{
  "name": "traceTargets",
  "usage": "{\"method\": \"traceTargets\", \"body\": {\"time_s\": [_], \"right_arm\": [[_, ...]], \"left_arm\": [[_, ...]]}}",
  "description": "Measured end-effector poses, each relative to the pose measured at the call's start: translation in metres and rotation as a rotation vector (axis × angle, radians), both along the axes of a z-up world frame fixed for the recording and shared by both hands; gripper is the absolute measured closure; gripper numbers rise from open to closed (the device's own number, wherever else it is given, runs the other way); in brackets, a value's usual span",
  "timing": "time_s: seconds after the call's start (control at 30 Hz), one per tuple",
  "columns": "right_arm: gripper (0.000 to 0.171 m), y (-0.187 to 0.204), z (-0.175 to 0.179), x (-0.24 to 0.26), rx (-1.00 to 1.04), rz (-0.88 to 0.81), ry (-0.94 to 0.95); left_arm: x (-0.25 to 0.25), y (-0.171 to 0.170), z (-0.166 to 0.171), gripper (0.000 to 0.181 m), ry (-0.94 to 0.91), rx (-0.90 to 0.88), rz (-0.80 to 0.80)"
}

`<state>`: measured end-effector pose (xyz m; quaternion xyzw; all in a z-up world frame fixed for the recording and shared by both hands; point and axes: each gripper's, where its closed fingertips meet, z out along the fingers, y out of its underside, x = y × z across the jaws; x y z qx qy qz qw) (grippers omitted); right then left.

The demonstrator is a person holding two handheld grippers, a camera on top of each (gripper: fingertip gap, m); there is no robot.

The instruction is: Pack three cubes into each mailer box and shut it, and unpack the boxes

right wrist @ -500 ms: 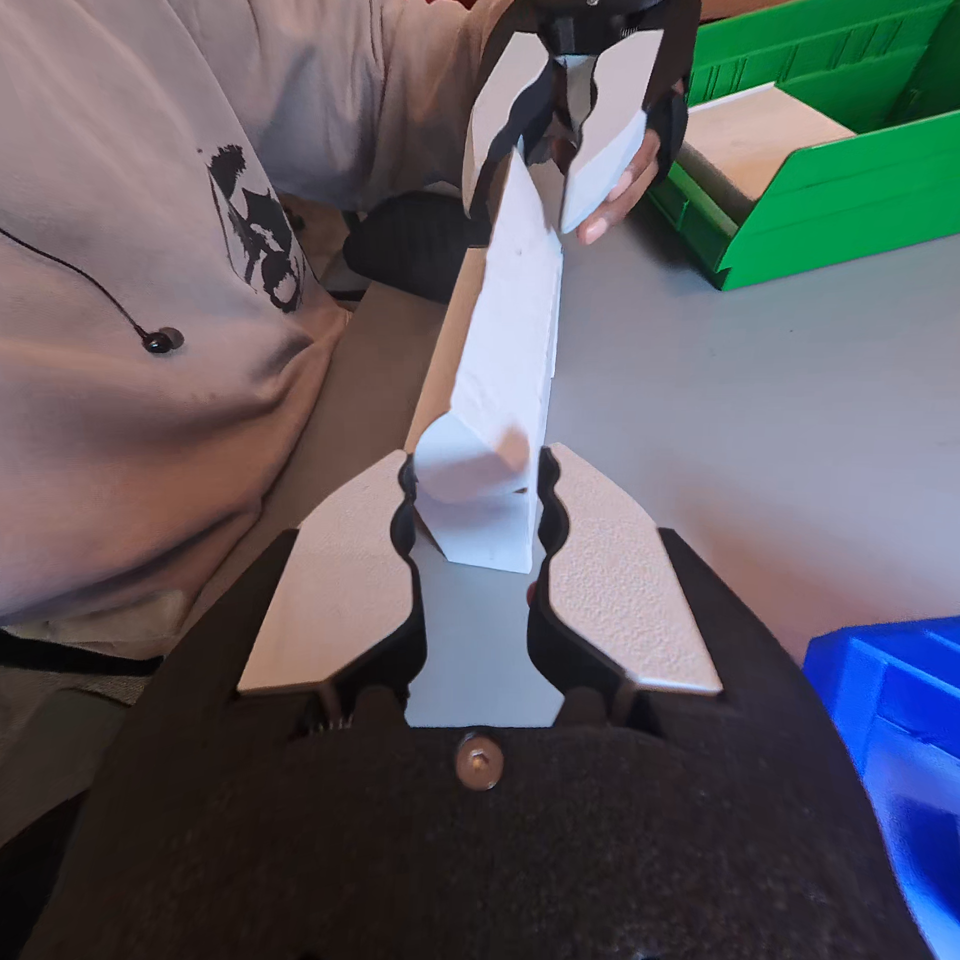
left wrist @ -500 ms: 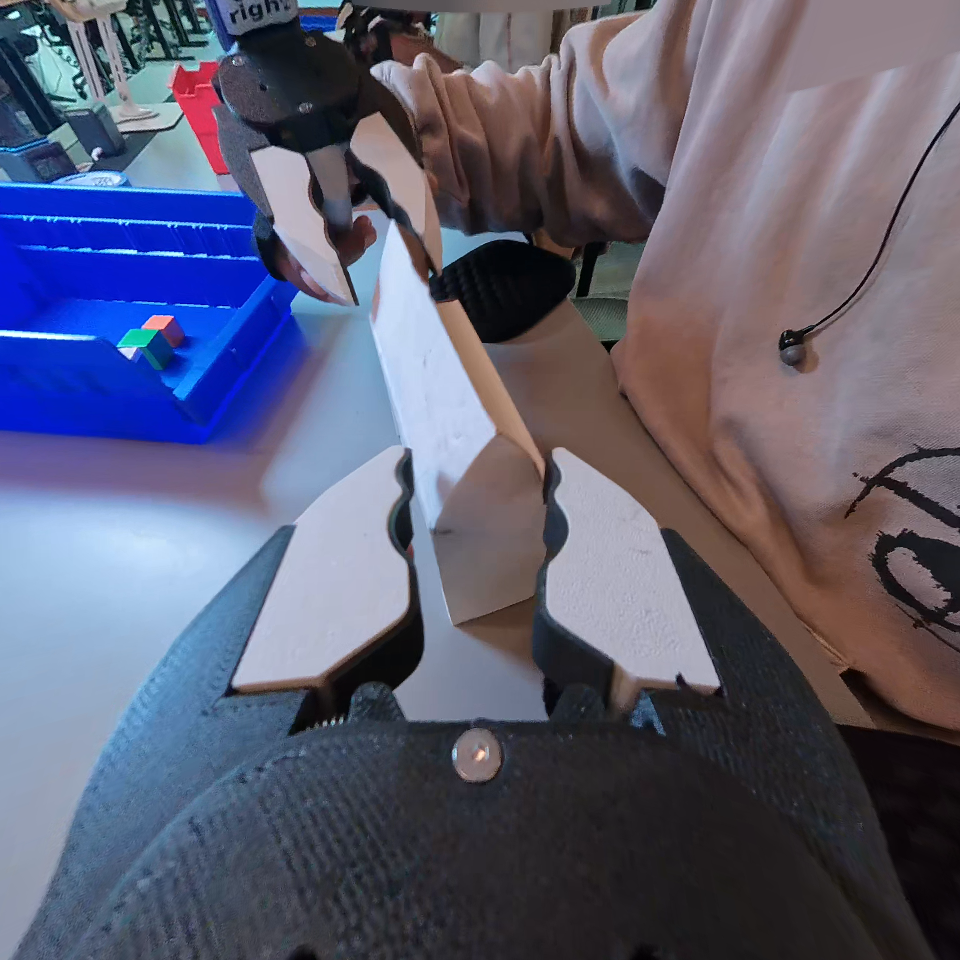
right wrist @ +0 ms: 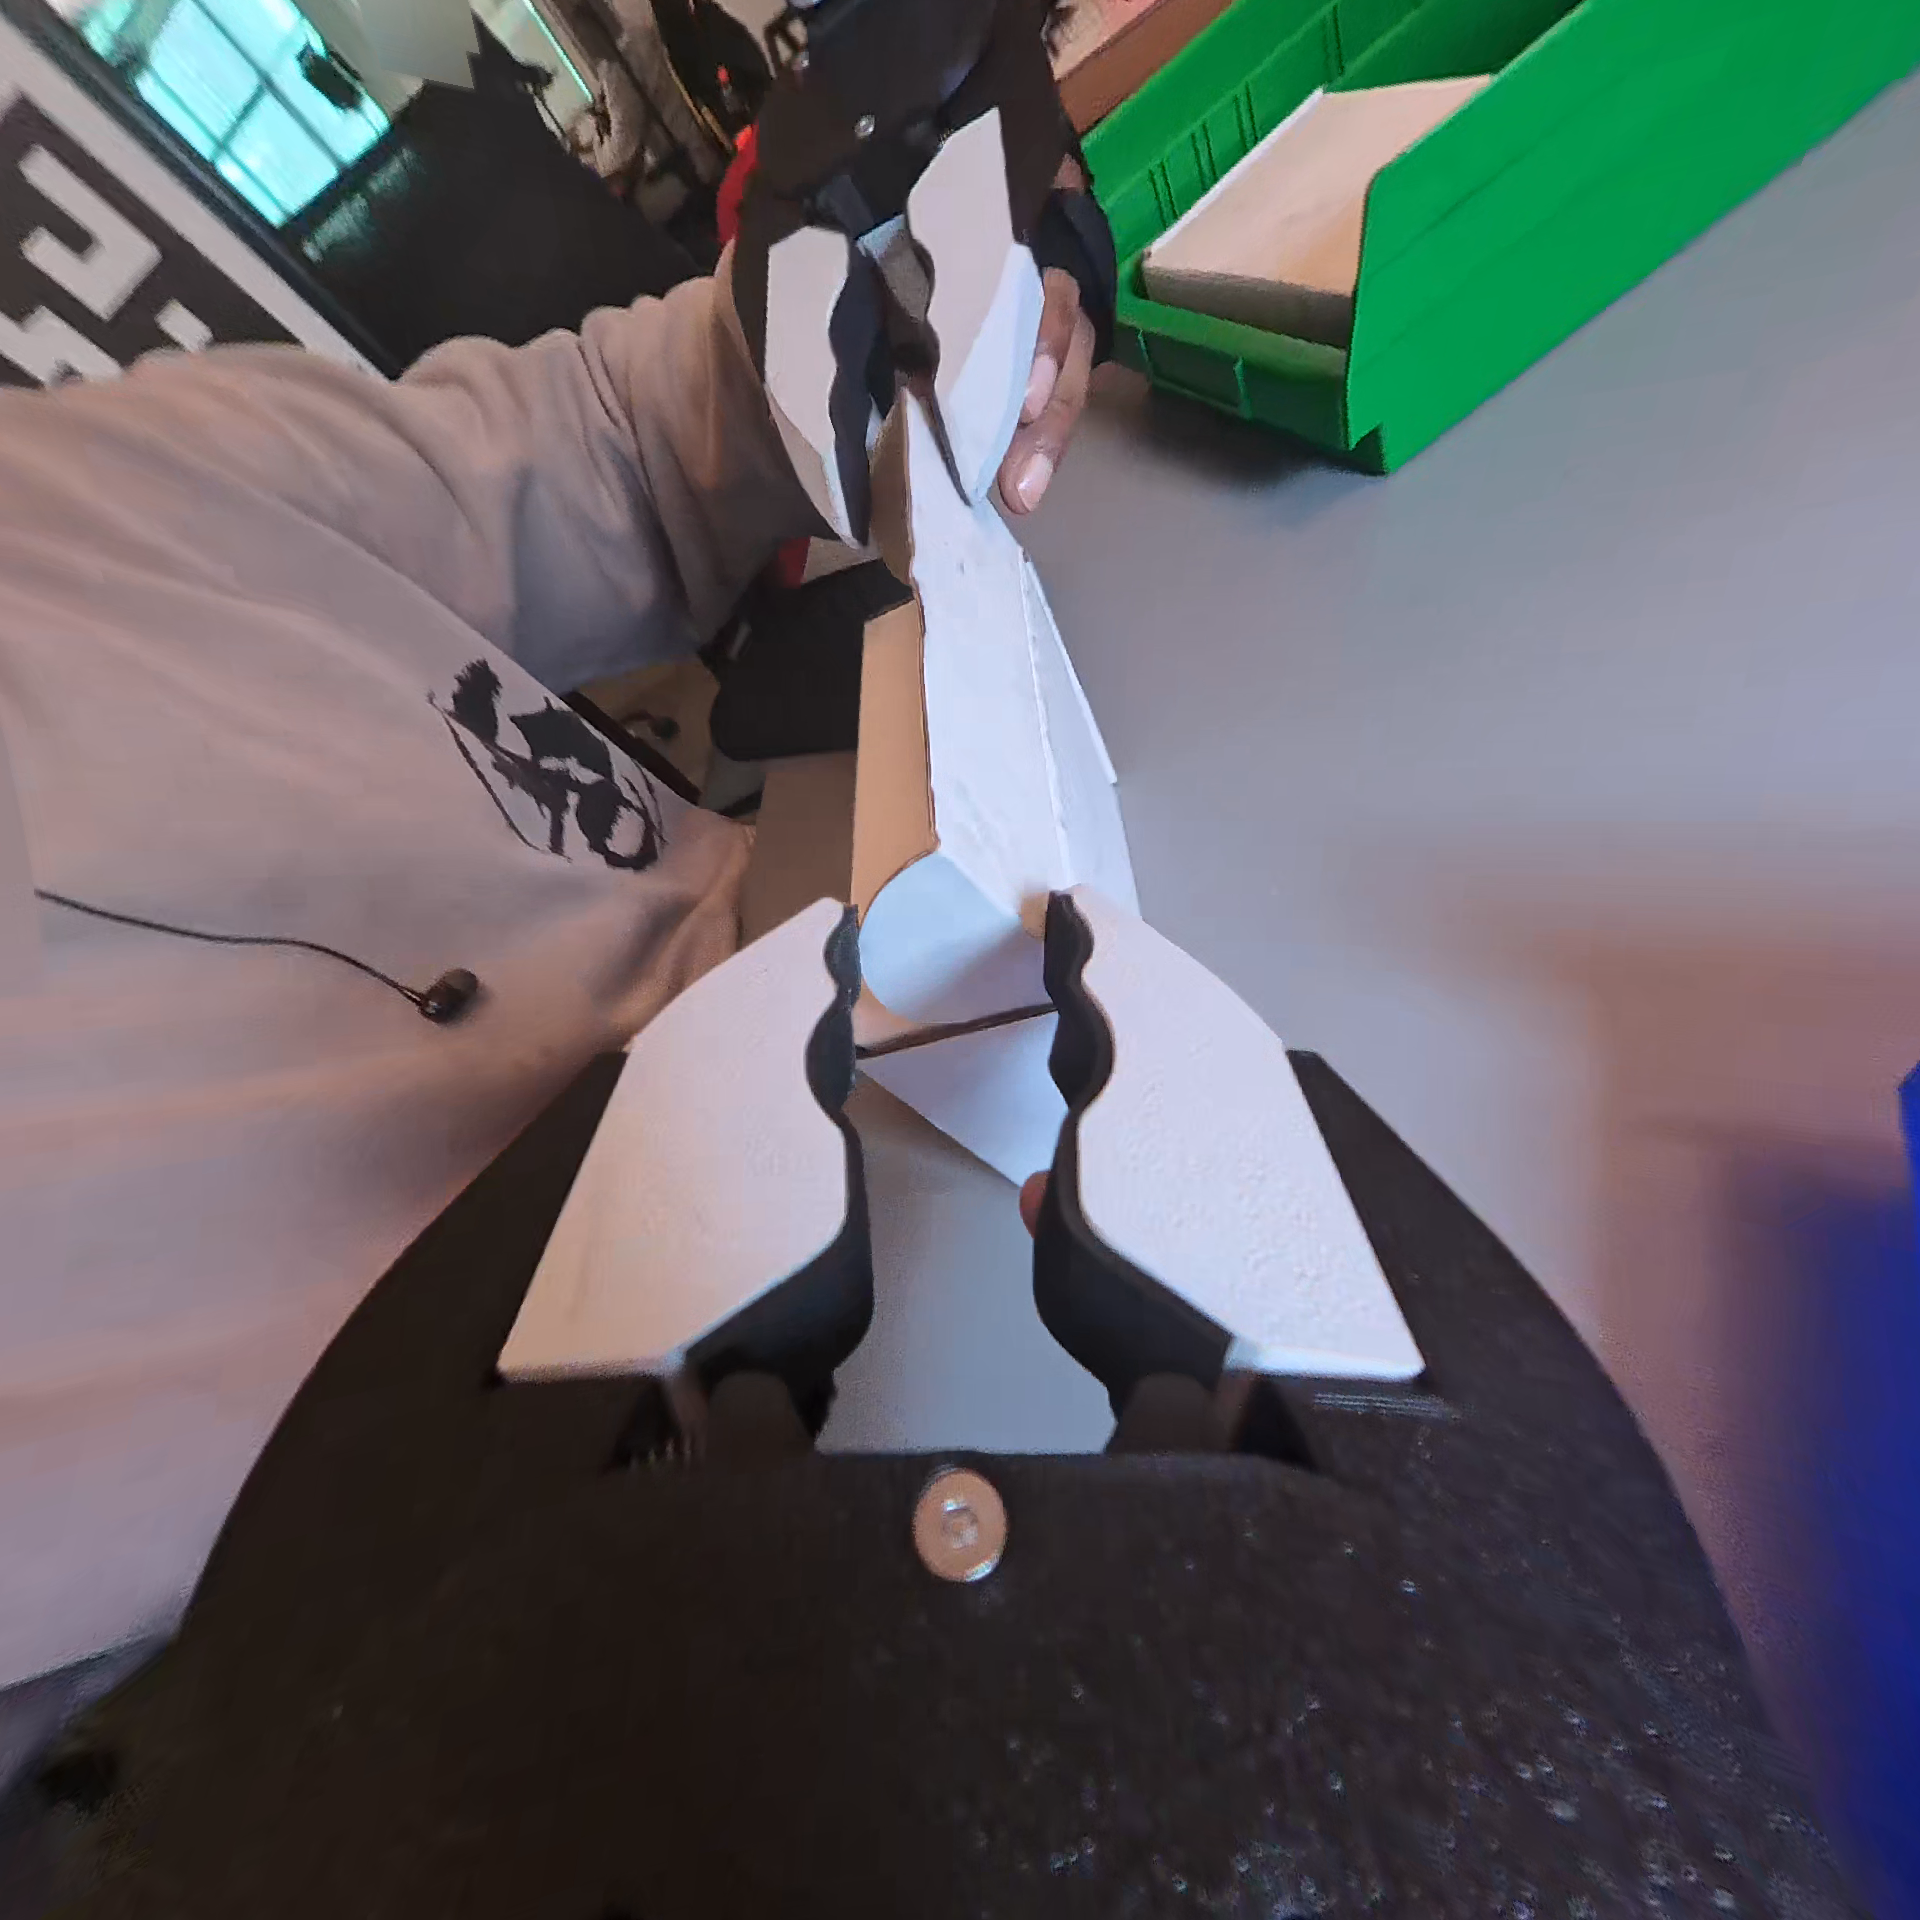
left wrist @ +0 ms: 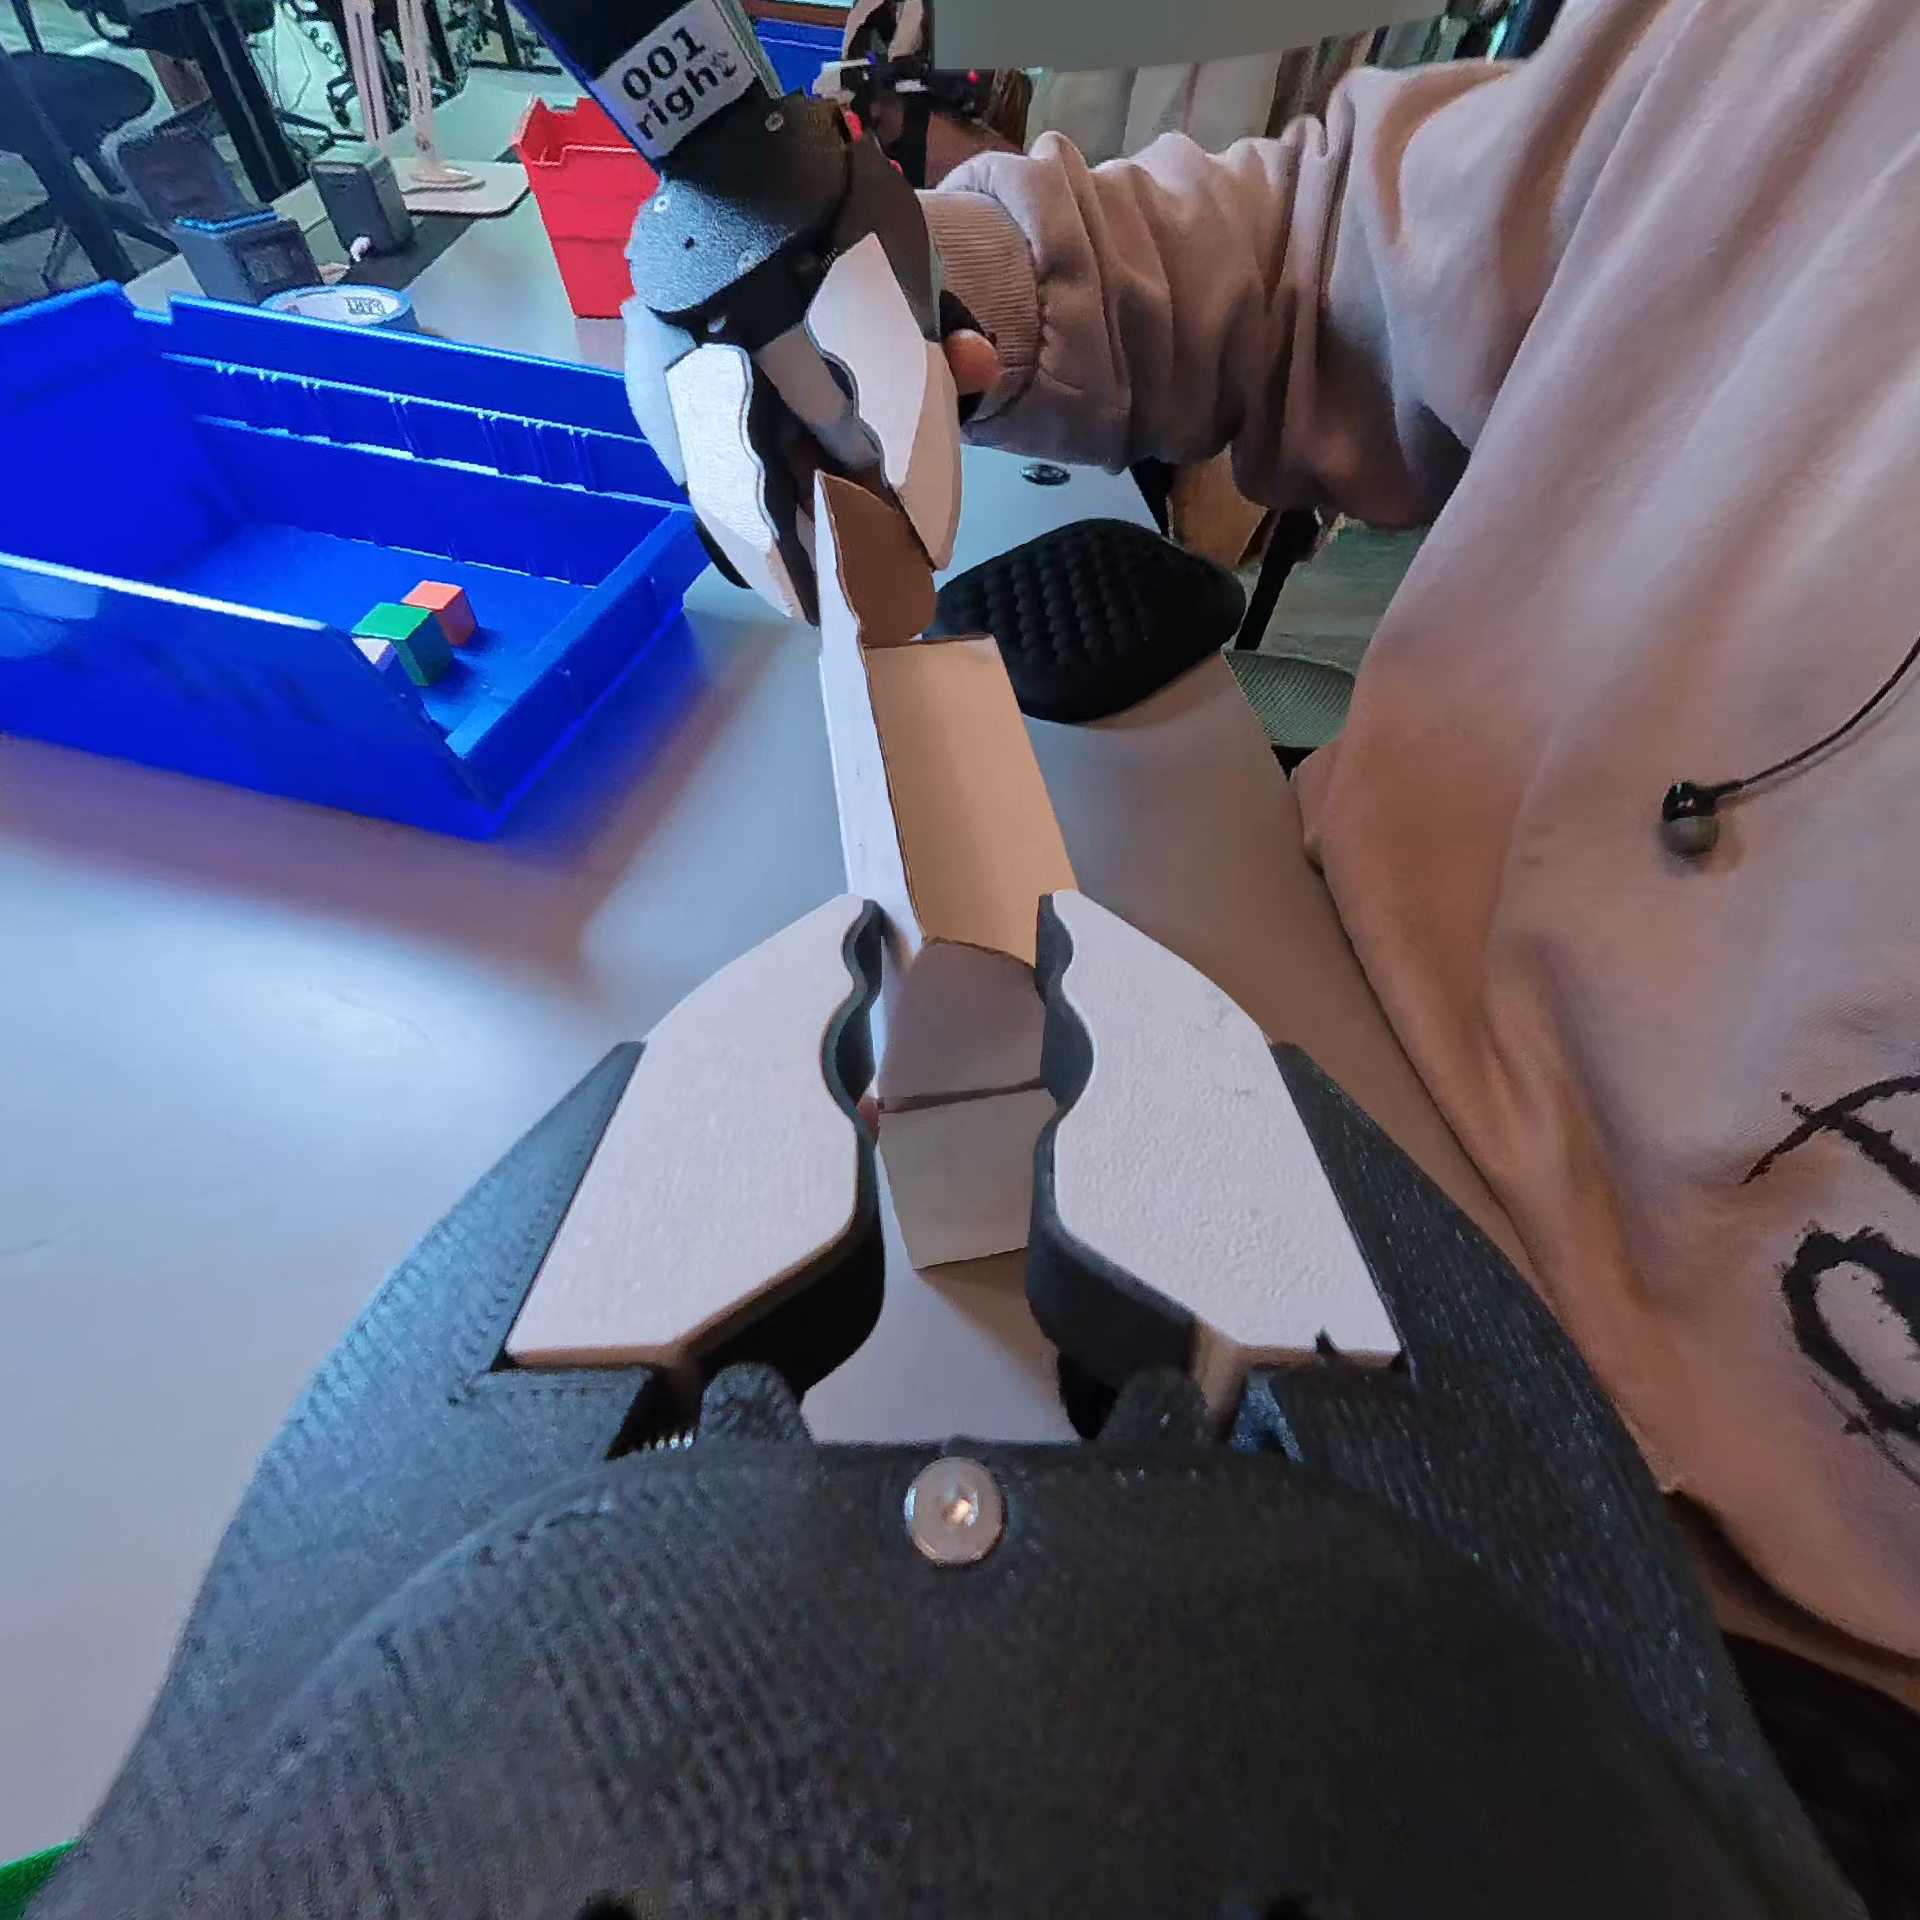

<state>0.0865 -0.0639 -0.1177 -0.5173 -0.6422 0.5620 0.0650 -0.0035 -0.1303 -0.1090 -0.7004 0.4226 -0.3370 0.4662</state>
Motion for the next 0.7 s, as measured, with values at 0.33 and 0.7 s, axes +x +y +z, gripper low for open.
{"method": "traceTargets", "body": {"time_s": [0.33,0.7], "right_arm": [[0.137,-0.012,-0.004,0.007,0.238,-0.01,0.082],[0.136,-0.012,-0.01,0.009,0.412,0.014,0.175]], "left_arm": [[0.006,-0.006,-0.001,0.155,0.036,0.025,0.08],[0.01,-0.012,-0.009,0.153,0.169,0.16,0.08]]}}
